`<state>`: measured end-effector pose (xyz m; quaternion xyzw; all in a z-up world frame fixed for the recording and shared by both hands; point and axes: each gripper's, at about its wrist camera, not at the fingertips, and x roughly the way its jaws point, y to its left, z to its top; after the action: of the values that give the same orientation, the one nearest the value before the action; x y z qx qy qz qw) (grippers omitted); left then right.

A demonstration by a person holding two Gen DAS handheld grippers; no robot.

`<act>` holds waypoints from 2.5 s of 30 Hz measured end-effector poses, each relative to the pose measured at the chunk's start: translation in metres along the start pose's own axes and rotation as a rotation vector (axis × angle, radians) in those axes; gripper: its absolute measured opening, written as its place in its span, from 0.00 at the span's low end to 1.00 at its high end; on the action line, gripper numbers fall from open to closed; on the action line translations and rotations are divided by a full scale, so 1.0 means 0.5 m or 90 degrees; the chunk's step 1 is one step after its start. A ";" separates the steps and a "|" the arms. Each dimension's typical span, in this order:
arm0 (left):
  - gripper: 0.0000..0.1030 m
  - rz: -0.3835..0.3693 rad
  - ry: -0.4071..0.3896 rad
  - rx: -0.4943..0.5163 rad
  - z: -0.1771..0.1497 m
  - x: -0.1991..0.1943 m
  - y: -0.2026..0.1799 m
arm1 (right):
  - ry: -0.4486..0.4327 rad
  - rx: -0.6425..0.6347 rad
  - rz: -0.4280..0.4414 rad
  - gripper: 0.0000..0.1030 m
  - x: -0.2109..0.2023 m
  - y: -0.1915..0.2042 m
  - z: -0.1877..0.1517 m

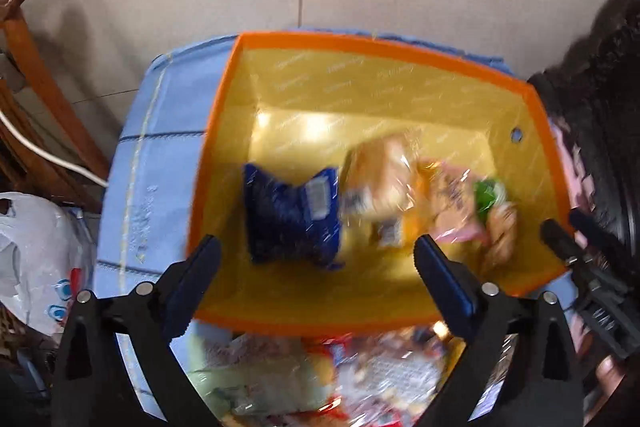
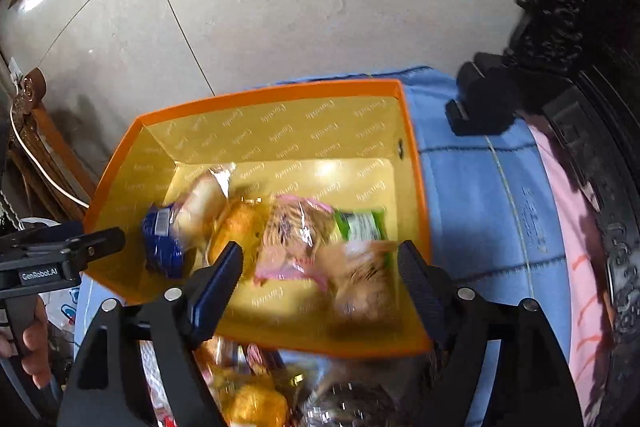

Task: Organize snacks
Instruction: 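Drop the bread bag into the orange box with the left tool while the right tool drops the peanut bag, then grasp the cracker pack with the left tool while the right tool grasps the yellow-green bag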

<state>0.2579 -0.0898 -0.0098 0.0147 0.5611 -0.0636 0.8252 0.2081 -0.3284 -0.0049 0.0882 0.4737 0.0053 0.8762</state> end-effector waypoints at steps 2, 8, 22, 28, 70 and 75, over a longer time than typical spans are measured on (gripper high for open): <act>0.92 0.014 0.003 0.007 -0.029 -0.009 0.018 | -0.001 0.005 0.000 0.81 -0.016 -0.005 -0.016; 0.92 0.030 0.027 -0.034 -0.130 -0.046 0.099 | 0.006 0.008 -0.009 0.85 -0.079 -0.015 -0.099; 0.92 0.004 0.113 -0.179 -0.362 -0.045 0.204 | 0.057 0.016 0.003 0.89 -0.175 -0.005 -0.308; 0.92 0.013 0.138 -0.240 -0.377 0.014 0.225 | 0.061 0.039 -0.002 0.89 -0.202 -0.034 -0.360; 0.46 0.098 0.146 -0.223 -0.450 0.045 0.243 | 0.163 -0.024 0.069 0.52 -0.054 -0.143 -0.339; 0.46 0.097 0.146 -0.216 -0.449 0.045 0.244 | 0.134 -0.039 0.037 0.52 -0.078 -0.144 -0.337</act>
<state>0.0731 0.0507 -0.1193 -0.0751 0.6513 0.0964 0.7489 0.0412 -0.3777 -0.0743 0.0739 0.5598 0.0548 0.8235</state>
